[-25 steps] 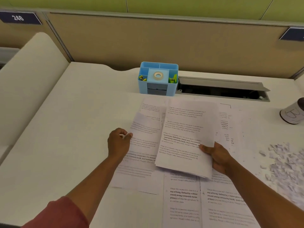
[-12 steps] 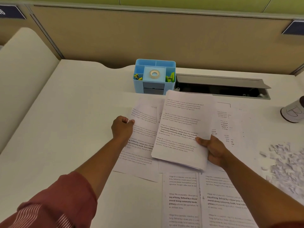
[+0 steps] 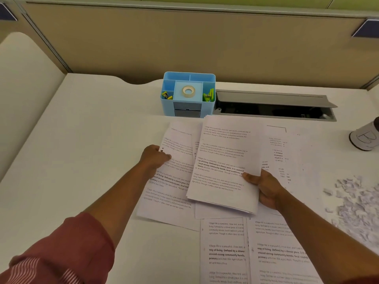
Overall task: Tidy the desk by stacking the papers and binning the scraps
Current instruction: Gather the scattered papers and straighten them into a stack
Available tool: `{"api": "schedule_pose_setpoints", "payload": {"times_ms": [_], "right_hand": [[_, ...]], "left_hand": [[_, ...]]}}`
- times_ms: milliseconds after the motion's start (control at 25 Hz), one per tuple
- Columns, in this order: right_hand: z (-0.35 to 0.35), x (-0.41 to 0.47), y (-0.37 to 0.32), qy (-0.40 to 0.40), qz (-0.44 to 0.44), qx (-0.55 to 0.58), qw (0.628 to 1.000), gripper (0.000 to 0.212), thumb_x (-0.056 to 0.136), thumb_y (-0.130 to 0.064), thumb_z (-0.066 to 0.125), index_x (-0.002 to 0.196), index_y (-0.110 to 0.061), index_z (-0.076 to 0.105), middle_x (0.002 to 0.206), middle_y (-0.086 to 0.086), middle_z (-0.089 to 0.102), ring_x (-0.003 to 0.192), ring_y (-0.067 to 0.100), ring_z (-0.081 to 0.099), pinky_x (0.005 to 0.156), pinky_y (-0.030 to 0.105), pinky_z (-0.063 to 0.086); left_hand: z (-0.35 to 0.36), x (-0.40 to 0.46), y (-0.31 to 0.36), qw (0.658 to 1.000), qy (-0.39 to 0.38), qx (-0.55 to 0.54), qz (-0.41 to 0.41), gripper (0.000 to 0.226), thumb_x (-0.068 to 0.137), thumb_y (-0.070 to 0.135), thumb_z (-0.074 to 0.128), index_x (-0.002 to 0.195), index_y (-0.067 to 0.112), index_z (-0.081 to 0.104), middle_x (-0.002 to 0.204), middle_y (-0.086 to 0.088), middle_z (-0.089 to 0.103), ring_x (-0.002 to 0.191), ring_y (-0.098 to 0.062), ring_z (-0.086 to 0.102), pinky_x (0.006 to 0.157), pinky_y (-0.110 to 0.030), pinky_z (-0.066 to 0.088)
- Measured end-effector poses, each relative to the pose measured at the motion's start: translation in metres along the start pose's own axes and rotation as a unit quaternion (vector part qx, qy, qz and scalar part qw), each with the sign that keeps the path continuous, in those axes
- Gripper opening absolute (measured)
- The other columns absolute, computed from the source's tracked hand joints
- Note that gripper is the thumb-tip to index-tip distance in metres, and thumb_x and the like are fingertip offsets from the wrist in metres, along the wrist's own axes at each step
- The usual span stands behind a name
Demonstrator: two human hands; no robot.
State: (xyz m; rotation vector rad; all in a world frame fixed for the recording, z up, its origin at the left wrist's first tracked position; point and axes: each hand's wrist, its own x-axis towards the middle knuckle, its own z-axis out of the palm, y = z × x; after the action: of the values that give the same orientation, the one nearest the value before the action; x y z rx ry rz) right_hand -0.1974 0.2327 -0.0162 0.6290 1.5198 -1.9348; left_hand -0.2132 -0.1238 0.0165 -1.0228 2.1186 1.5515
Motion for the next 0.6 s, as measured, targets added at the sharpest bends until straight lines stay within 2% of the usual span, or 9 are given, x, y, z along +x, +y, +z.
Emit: {"api": "schedule_pose_setpoints", "payload": {"times_ms": [120,280,520,600], "right_hand": [[-0.001,0.001,0.001,0.001,0.002,0.0,1.0,0.04,0.092,-0.002,0.065,0.13,-0.011,0.061,0.123,0.013,0.072,0.113,0.036,0.068,0.096,0.056,0.054],[-0.003,0.002,0.001,0.005,0.004,-0.001,1.0,0.041,0.091,-0.002,0.066,0.131,-0.01,0.061,0.124,0.014,0.071,0.112,0.036,0.069,0.098,0.057,0.053],[-0.002,0.002,0.001,0.0,0.0,0.001,1.0,0.039,0.091,-0.001,0.065,0.128,-0.011,0.062,0.122,0.013,0.072,0.109,0.035,0.07,0.09,0.053,0.058],[-0.001,0.002,0.001,0.002,-0.001,0.0,1.0,0.04,0.091,-0.001,0.066,0.129,-0.011,0.061,0.121,0.013,0.072,0.109,0.036,0.07,0.088,0.052,0.059]], "left_hand": [[-0.001,-0.008,-0.003,1.0,-0.011,-0.02,0.001,0.022,0.093,0.005,0.071,0.105,0.016,0.058,0.106,0.0,0.066,0.083,-0.017,0.063,0.074,-0.031,0.051],[-0.019,-0.013,-0.011,0.999,0.035,-0.018,0.031,0.006,0.091,0.012,0.074,0.094,0.012,0.069,0.098,-0.005,0.075,0.081,-0.02,0.071,0.063,-0.025,0.052],[-0.054,-0.03,-0.016,0.993,0.075,0.0,0.095,0.007,0.092,0.021,0.074,0.094,0.017,0.068,0.091,0.003,0.074,0.082,-0.02,0.072,0.062,-0.027,0.053],[-0.065,-0.038,-0.017,0.99,0.077,0.012,0.118,0.013,0.093,0.023,0.073,0.094,0.012,0.066,0.092,0.0,0.074,0.082,-0.022,0.072,0.066,-0.031,0.056]]}}
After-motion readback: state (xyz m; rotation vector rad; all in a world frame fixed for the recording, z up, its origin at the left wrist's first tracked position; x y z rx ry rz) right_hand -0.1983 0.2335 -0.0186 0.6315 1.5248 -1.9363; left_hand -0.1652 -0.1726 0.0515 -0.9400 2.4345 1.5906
